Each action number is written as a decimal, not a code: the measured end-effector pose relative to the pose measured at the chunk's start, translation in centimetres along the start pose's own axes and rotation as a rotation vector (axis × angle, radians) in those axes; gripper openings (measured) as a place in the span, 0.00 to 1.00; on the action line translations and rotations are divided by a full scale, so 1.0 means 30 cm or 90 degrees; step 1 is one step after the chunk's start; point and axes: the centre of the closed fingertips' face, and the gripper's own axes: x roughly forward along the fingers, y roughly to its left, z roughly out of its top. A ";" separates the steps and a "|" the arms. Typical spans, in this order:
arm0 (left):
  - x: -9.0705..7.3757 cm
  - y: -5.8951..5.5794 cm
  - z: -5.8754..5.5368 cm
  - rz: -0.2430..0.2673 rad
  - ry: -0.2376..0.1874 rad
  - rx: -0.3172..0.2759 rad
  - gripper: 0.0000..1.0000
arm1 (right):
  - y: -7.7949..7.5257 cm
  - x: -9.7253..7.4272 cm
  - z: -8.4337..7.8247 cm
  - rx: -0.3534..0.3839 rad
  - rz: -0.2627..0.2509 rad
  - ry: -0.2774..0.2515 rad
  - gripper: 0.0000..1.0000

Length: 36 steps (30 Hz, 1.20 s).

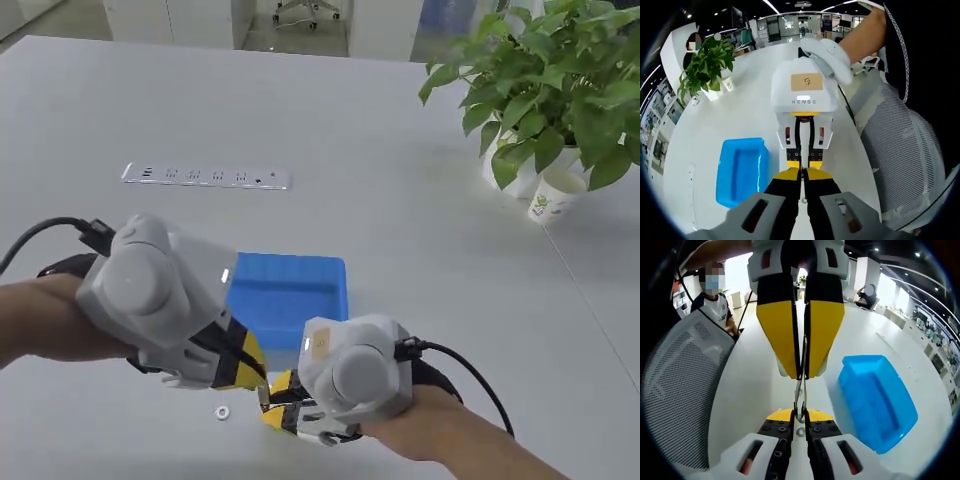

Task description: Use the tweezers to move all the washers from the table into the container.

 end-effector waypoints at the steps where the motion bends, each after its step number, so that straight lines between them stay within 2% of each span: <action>1: -0.007 0.002 0.005 0.001 -0.001 0.000 0.06 | -0.002 -0.004 0.004 -0.002 -0.001 0.000 0.10; 7: -0.035 0.015 0.023 -0.003 0.008 0.001 0.06 | -0.020 -0.023 0.030 -0.001 -0.004 -0.004 0.10; 16: -0.075 0.052 0.057 0.000 0.008 0.010 0.06 | -0.062 -0.057 0.070 0.003 -0.014 -0.008 0.10; 25: -0.108 0.104 0.081 -0.001 0.011 0.017 0.06 | -0.111 -0.084 0.103 0.009 -0.022 -0.016 0.10; 36: -0.147 0.183 0.094 0.012 0.010 0.027 0.06 | -0.198 -0.102 0.144 0.005 -0.039 -0.022 0.10</action>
